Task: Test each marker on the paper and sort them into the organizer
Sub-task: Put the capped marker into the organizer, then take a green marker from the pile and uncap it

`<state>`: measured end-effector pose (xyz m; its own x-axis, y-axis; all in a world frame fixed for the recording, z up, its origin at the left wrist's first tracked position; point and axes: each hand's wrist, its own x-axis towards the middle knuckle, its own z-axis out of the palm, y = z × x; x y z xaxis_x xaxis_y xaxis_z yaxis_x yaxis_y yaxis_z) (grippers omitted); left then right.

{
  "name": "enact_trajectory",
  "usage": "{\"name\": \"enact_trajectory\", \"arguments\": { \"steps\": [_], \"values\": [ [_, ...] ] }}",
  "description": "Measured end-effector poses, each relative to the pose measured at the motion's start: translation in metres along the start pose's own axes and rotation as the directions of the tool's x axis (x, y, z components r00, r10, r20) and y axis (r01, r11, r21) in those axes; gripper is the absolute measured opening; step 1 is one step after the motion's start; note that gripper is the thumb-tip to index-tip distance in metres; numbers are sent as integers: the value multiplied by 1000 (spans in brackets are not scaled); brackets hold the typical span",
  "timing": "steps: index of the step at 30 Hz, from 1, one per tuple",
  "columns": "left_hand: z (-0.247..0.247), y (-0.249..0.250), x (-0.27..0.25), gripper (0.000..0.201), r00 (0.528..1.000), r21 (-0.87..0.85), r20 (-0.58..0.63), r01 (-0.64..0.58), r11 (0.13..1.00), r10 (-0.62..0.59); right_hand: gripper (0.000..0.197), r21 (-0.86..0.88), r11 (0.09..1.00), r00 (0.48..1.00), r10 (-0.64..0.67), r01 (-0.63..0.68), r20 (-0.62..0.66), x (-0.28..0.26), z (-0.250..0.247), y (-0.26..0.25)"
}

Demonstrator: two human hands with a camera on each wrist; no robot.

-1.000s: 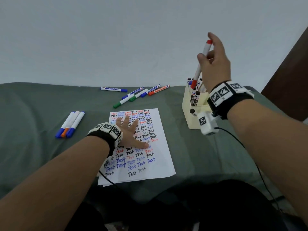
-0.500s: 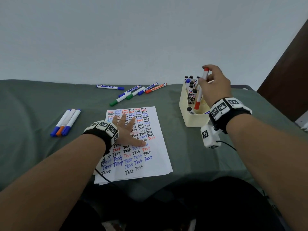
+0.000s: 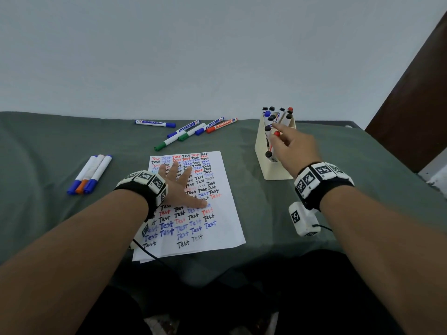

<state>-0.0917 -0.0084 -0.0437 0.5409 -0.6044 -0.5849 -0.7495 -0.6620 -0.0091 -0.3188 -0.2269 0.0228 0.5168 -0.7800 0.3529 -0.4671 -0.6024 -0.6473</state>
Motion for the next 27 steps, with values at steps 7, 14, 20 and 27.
{"name": "enact_trajectory", "arguments": {
  "steps": [7,14,20,27],
  "values": [
    [-1,0,-4,151,1000,-3,2,-9,1000,9,51,-121,958,965,-261,260,13,0,-3,-18],
    [-2,1,-8,152,1000,-5,8,-6,1000,6,54,-260,768,810,-558,586,178,-10,25,-63],
    [-5,5,-13,154,1000,7,10,-1,1000,1,71,-232,821,797,-372,522,477,-6,67,-73],
    [-4,5,-14,139,1000,12,15,6,1000,-6,88,-417,850,727,59,323,684,1,110,-57]
  ]
}}
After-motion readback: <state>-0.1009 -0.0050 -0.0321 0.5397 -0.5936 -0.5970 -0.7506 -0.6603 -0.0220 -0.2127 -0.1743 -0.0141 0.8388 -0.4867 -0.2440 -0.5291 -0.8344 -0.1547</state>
